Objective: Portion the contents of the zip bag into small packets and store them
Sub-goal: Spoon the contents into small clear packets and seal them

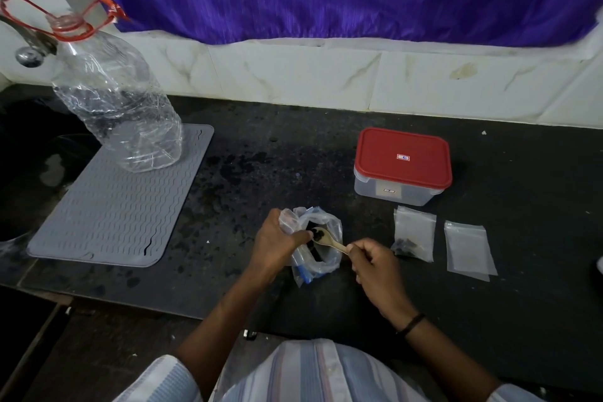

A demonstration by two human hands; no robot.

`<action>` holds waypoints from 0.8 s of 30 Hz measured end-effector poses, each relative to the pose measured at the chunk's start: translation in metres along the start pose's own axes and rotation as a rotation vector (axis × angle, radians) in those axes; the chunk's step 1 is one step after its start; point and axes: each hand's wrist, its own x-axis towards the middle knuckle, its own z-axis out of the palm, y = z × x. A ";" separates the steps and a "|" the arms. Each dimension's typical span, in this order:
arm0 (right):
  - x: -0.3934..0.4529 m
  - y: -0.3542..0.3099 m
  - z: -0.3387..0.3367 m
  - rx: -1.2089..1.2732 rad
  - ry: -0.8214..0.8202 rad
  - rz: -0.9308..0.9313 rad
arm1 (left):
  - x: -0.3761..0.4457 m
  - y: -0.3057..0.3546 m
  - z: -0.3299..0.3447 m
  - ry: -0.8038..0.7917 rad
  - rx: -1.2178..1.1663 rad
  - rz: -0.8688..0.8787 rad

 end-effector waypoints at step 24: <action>-0.027 -0.090 -0.030 -0.397 -0.002 -0.597 | -0.027 0.028 0.004 0.123 0.374 0.737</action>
